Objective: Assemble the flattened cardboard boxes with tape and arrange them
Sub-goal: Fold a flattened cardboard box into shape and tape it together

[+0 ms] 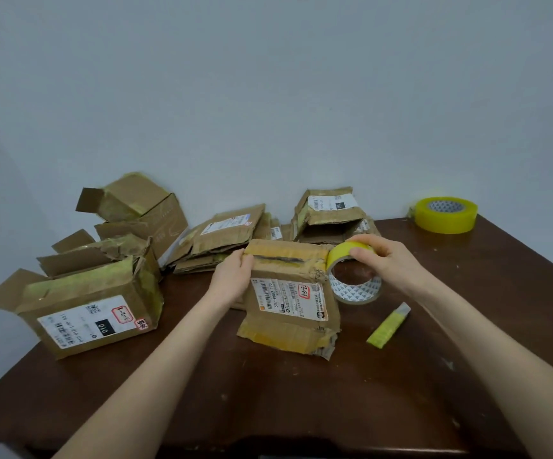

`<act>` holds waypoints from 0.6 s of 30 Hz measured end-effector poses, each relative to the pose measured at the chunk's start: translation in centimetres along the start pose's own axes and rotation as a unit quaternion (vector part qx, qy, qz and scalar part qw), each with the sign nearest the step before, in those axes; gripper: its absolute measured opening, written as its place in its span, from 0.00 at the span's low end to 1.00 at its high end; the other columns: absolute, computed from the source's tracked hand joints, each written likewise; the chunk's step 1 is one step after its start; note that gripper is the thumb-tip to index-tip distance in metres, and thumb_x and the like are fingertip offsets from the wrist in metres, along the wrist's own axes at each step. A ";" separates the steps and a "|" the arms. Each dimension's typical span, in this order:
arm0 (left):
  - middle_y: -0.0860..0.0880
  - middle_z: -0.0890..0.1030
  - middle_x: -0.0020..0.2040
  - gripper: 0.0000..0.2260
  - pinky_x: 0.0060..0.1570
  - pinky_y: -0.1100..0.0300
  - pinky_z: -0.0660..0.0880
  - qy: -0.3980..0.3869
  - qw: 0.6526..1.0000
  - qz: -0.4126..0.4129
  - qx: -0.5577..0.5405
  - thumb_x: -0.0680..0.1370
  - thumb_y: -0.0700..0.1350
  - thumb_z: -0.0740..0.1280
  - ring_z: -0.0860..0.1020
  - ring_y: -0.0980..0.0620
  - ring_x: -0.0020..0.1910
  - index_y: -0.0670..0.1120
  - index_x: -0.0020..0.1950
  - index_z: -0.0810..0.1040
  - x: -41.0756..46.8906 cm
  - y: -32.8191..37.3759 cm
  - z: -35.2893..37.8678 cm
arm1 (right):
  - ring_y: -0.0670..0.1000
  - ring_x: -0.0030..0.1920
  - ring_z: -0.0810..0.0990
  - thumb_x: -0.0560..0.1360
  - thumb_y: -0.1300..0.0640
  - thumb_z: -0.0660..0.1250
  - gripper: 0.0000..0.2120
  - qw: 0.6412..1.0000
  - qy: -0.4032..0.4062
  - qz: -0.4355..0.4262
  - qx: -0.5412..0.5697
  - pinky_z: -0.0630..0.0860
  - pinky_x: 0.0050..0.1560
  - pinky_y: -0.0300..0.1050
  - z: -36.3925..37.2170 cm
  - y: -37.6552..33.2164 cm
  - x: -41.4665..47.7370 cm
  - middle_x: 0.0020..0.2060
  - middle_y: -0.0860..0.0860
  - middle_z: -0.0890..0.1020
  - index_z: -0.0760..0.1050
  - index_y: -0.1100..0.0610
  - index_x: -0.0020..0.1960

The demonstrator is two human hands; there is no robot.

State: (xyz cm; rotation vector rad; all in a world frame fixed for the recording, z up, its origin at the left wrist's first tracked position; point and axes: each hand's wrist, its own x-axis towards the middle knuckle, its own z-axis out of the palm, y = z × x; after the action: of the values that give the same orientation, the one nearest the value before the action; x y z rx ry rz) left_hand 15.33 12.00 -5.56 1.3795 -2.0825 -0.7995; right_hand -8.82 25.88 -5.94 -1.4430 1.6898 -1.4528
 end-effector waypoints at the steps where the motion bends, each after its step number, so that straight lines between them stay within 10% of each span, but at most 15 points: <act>1: 0.45 0.80 0.55 0.17 0.53 0.51 0.73 -0.009 1.000 -0.007 0.016 0.82 0.50 0.52 0.77 0.45 0.55 0.43 0.60 0.75 0.1 0.0 -0.2 | 0.47 0.49 0.79 0.76 0.51 0.68 0.05 1.000 0.001 0.002 0.005 0.75 0.41 0.37 0.0 0.0 0.0 0.51 0.47 0.81 0.77 0.42 0.50; 6: 0.43 0.62 0.75 0.28 0.72 0.49 0.58 0.066 0.921 0.180 0.338 0.81 0.58 0.53 0.59 0.45 0.75 0.42 0.75 0.61 -0.8 3.4 -0.9 | 0.49 0.51 0.81 0.75 0.48 0.69 0.09 1.000 0.003 0.006 -0.002 0.75 0.41 0.37 -0.5 0.2 -0.2 0.55 0.49 0.81 0.77 0.42 0.54; 10: 0.50 0.48 0.79 0.48 0.75 0.46 0.44 -0.134 0.887 0.302 0.323 0.69 0.69 0.64 0.45 0.52 0.77 0.50 0.79 0.44 -1.5 7.0 1.6 | 0.48 0.52 0.81 0.74 0.49 0.69 0.08 1.000 -0.001 -0.002 0.004 0.77 0.44 0.38 -0.8 0.4 -0.4 0.56 0.49 0.80 0.77 0.40 0.53; 18: 0.48 0.61 0.75 0.39 0.73 0.50 0.54 -0.111 0.863 0.317 0.376 0.73 0.67 0.60 0.60 0.50 0.73 0.48 0.78 0.54 -0.1 6.0 2.7 | 0.50 0.53 0.81 0.73 0.47 0.70 0.10 1.000 0.001 -0.007 0.012 0.80 0.50 0.46 -0.8 1.3 0.1 0.56 0.50 0.81 0.78 0.40 0.54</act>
State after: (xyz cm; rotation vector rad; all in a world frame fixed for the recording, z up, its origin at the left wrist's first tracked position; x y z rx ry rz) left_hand 9.70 14.47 -3.22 0.7948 -2.9534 0.1832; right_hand -10.10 25.94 -6.86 -1.4448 1.6615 -1.4767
